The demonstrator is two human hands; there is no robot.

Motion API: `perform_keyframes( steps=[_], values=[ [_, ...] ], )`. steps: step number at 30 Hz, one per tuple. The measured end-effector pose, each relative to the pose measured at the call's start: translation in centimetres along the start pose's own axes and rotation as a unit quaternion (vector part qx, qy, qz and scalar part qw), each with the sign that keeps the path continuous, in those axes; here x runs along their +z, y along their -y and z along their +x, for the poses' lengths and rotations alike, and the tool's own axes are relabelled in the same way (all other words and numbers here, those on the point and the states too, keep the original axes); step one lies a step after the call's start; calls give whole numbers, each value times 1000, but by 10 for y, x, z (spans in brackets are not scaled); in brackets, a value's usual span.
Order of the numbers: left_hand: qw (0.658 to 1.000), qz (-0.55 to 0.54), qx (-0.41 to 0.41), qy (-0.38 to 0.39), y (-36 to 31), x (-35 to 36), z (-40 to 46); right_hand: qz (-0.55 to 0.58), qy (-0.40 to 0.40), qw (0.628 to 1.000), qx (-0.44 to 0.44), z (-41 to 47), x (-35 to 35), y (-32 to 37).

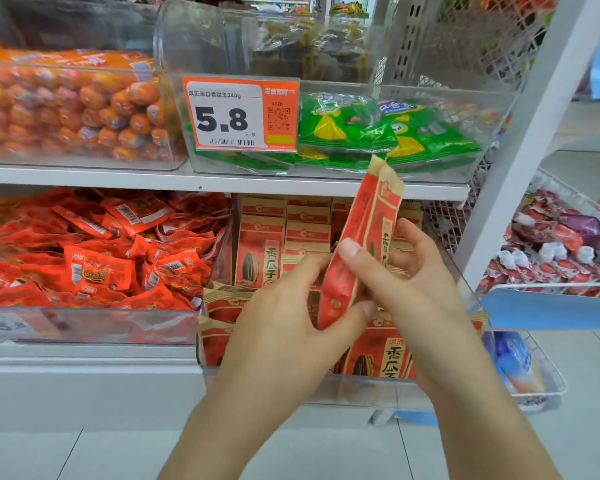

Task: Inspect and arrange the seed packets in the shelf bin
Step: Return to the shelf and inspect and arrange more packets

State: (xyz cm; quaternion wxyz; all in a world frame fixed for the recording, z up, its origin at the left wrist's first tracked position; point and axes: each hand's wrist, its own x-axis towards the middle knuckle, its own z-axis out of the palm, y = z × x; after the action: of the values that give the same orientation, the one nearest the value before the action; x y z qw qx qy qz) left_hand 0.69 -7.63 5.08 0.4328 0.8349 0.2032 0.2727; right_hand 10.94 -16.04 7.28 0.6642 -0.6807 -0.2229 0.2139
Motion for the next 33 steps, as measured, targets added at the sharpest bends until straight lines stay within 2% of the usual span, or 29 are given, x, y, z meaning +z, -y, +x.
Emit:
perform_keyframes(
  steps=[1, 3, 6, 8, 14, 19, 21, 23, 24, 26, 27, 29, 31, 33],
  values=[
    [1000, 10, 5, -26, -2, 1, 0, -14, -1, 1000, -2, -1, 2, 0],
    [998, -45, 3, -40, 2, 0, 1, -4, 1, 1000, 3, 0, 3, 1],
    [981, -188, -44, 7, 8, -14, 5, 19, 18, 1000, 15, 2, -8, 5],
    [964, -245, -90, 48, 10, -24, 6, 7, 44, 999, 22, 4, -14, 7],
    [944, -290, -123, 104, 22, -42, 4, -10, 116, 992, 39, 2, -17, 5],
    [929, -287, -105, 207, 22, -51, 0, 0, 150, 988, 47, 0, -29, 5],
    [926, -284, -105, 227, 19, -58, -2, 8, 172, 985, 32, -1, -30, 6],
    [943, -255, -91, 193, 22, -66, -2, 12, 170, 985, 14, 1, -31, 6],
    [962, -212, -83, 149, 27, -69, -2, 19, 161, 987, 7, 1, -31, 6],
    [995, -56, -80, 35, 43, -77, 0, 42, 148, 988, -10, 3, -32, 5],
    [995, 46, -84, 6, 48, -82, 0, 48, 137, 989, -22, 5, -31, 4],
    [976, 189, -102, 30, 55, -89, 3, 33, 97, 993, -57, 10, -27, 2],
    [965, 207, -136, 82, 62, -92, 4, 0, 80, 992, -98, 17, -19, 2],
    [964, 188, -157, 104, 67, -96, 5, -82, 71, 984, -142, 26, -6, 3]
  ],
)
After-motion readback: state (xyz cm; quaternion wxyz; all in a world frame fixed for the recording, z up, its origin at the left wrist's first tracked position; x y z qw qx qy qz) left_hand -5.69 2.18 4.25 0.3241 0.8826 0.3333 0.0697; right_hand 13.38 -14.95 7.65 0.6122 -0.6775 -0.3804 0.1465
